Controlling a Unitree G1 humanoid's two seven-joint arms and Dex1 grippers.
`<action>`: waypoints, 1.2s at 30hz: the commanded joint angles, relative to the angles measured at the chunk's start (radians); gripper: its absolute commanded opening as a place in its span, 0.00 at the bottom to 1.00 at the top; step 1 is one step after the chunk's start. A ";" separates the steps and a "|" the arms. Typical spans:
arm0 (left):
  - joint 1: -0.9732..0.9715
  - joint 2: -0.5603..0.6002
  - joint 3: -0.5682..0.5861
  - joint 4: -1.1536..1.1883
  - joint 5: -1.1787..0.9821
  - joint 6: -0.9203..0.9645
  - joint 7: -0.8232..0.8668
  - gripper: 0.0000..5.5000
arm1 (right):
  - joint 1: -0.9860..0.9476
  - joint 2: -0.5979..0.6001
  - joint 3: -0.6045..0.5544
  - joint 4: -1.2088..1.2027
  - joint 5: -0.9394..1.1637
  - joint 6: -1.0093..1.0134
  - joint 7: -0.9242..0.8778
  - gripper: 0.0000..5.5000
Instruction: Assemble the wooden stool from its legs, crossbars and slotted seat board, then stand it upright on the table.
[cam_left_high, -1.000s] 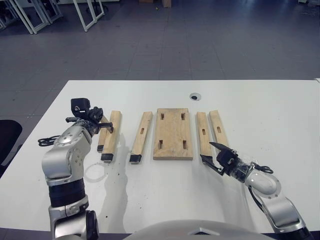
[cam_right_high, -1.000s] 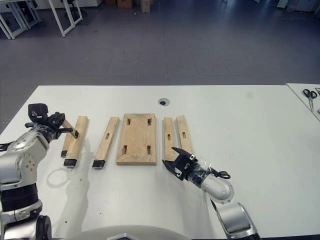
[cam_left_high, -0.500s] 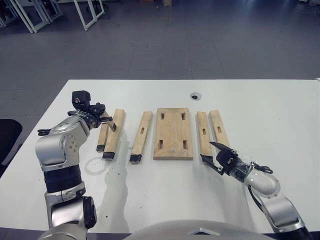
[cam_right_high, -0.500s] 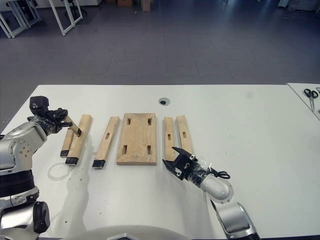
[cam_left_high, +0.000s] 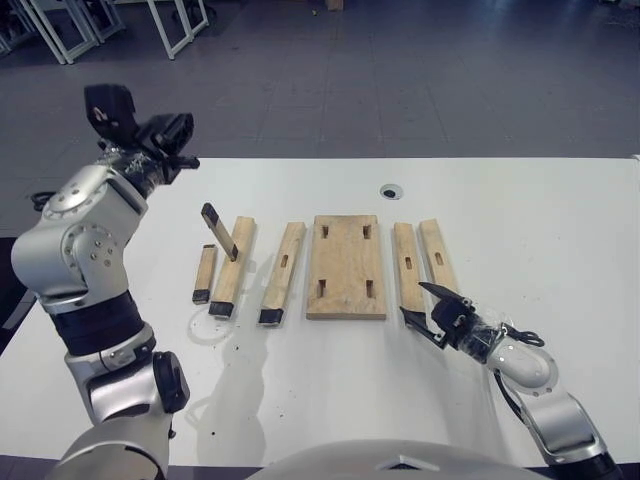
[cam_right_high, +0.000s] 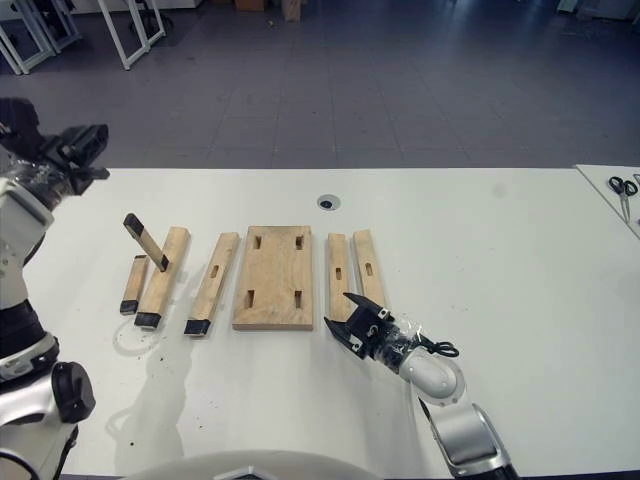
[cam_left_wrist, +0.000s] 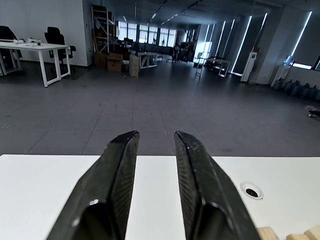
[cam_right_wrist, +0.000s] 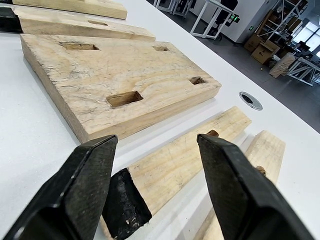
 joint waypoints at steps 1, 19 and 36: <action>-0.091 -0.014 -0.032 0.097 0.035 -0.099 0.012 0.24 | -0.019 0.000 0.001 0.007 -0.002 0.004 0.003 0.53; 0.067 -0.086 -0.199 0.629 0.199 -0.437 -0.114 0.24 | -0.017 0.005 0.001 0.006 -0.001 0.007 -0.001 0.53; 0.153 -0.058 -0.087 -0.065 0.145 -0.355 0.008 0.24 | -0.008 0.007 0.000 0.001 -0.002 0.011 -0.006 0.53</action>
